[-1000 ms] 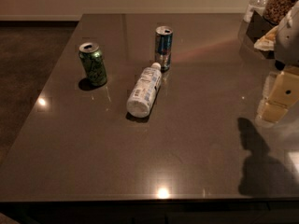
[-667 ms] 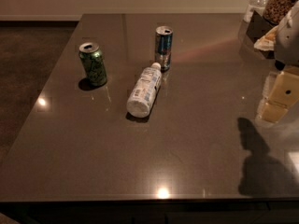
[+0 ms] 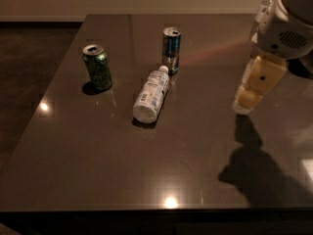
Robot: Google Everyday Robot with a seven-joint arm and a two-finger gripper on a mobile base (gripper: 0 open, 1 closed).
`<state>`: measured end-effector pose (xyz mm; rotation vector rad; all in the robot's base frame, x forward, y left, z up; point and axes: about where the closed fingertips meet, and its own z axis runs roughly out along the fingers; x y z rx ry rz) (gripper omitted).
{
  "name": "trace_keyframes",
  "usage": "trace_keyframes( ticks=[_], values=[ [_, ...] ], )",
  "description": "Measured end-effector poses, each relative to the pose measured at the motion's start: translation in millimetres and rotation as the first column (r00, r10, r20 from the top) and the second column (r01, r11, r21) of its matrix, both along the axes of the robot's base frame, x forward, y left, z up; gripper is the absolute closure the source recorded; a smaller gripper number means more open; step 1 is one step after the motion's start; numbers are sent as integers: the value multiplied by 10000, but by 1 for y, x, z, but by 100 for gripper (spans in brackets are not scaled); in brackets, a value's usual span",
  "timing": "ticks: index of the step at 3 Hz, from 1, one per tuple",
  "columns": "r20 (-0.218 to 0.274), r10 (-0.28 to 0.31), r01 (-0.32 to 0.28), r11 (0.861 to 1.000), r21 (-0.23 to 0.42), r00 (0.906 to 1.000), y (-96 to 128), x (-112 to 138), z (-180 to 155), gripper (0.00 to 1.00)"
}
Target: Place blue plastic bottle upright
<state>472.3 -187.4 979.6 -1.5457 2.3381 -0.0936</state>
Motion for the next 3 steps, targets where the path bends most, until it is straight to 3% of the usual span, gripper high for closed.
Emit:
trace_keyframes(
  ticks=[1, 2, 3],
  values=[
    [-166, -1205, 1211, 9919, 382, 9926, 16, 24, -2, 0],
    [-550, -2163, 2198, 9732, 681, 9748, 34, 43, -11, 0],
    [-1063, -3049, 3136, 9463, 782, 9464, 52, 56, -26, 0]
  ],
)
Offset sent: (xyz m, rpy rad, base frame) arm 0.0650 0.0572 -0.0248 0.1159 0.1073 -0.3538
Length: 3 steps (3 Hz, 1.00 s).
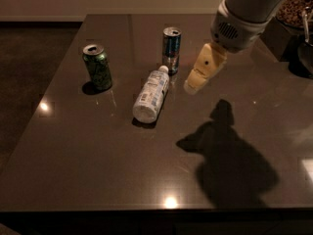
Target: Place blue plastic bottle upright
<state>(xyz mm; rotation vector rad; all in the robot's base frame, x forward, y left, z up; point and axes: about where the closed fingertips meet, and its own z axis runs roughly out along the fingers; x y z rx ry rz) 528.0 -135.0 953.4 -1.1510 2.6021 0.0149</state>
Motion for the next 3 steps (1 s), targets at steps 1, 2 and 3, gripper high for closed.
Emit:
trace_keyframes(
  ticks=[1, 2, 3],
  values=[
    [-389, -781, 784, 9969, 62, 9962, 17, 8, -15, 0],
    [-557, -1470, 1473, 9891, 6, 9876, 32, 17, -25, 0],
    [-753, -1878, 1878, 9822, -73, 9793, 52, 31, -34, 0]
  ],
)
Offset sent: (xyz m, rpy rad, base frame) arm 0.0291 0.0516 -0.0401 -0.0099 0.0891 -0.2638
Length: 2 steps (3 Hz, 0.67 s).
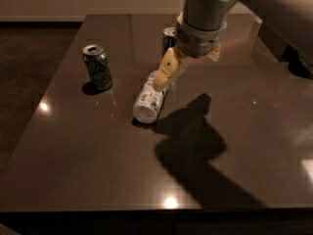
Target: Place blue plastic bottle upright
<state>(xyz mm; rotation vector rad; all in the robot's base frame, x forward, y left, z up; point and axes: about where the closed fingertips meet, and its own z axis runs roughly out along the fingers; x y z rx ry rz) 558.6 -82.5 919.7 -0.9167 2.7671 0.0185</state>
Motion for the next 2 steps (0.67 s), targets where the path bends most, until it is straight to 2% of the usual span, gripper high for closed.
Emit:
trace_keyframes(
  ticks=[1, 2],
  values=[
    [-295, -557, 552, 9983, -163, 9980, 38, 21, -17, 0],
    [-236, -598, 594, 9981, -179, 9979, 41, 22, -18, 0]
  ],
)
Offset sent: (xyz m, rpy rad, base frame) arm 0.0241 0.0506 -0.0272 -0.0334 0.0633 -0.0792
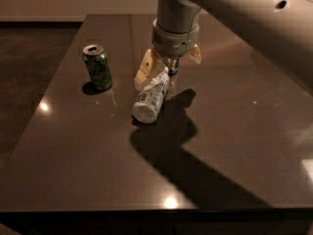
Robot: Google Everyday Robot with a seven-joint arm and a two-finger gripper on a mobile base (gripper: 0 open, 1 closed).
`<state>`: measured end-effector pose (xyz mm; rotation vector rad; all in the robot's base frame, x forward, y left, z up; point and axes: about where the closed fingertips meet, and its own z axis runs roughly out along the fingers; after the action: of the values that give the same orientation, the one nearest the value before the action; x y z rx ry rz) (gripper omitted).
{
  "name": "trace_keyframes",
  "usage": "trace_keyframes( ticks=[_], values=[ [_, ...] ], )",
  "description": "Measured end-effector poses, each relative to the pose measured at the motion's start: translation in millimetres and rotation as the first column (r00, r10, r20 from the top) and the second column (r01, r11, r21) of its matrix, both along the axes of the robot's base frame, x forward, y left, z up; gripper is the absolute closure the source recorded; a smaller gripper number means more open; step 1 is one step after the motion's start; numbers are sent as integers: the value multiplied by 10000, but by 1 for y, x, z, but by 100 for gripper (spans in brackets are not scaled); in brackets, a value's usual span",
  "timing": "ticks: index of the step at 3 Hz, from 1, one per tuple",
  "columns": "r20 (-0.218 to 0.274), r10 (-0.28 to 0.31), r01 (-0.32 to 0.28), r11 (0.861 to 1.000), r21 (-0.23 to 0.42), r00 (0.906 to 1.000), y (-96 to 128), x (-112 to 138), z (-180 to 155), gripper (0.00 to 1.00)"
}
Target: Place blue plastic bottle upright
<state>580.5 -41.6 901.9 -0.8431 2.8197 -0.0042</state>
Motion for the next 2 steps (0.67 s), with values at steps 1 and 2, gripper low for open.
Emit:
trace_keyframes(
  ticks=[1, 2],
  values=[
    [-113, -512, 512, 9987, 32, 9986, 11, -2, -2, 0],
    [-391, -1497, 1509, 9881, 299, 9880, 27, -4, -4, 0]
  ],
)
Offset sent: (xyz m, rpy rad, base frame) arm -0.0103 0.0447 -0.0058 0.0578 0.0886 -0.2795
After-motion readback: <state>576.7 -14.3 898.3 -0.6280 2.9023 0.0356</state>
